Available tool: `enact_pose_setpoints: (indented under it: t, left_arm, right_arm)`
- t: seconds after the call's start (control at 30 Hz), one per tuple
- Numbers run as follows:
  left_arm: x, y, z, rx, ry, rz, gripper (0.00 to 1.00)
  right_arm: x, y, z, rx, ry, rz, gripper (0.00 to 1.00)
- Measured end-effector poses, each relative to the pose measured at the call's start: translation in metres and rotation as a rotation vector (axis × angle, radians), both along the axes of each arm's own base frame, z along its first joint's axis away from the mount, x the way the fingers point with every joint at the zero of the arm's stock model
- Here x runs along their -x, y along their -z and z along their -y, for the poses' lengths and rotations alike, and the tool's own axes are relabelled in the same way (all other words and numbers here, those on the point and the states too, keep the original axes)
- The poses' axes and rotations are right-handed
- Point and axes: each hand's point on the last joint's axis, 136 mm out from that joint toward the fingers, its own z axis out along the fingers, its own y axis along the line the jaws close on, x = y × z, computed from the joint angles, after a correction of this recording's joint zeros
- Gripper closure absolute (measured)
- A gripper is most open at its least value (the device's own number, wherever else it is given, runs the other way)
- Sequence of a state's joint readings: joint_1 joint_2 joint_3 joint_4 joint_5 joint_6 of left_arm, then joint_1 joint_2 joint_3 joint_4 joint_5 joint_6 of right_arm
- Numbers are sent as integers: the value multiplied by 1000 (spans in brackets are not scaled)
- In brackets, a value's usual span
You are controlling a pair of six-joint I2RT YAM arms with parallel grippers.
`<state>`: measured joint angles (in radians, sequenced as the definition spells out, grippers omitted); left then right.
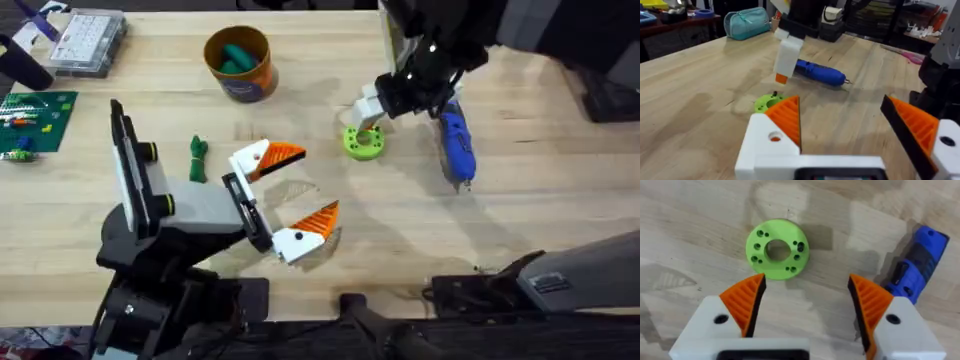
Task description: Pick up the gripper from the table and insert it into the empty holder that is missing its gripper. Then pick up a screw, insert it into the mounting hole, and use the screwdriver to tighten it. Finally, clean up the table by picking up the vegetable and placing it into the bucket.
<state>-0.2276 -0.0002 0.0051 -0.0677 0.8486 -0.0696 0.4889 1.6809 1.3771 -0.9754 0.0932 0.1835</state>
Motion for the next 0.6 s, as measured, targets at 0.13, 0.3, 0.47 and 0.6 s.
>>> enact_pose_setpoints:
  t: [0.13, 0.3, 0.47, 0.6]
  left_arm:
    - [0, 0, 0, 0, 0, 0, 12]
    - [0, 0, 0, 0, 0, 0, 12]
    - [0, 0, 0, 0, 0, 0, 12]
    - [0, 0, 0, 0, 0, 0, 12]
  right_arm:
    - [1, 15, 1, 8, 4, -17, 6]
    - [-9, 32, -5, 8, 3, -17, 7]
    - [-15, 42, -8, 9, 3, -18, 6]
    - [-17, 47, -9, 11, 3, -20, 78]
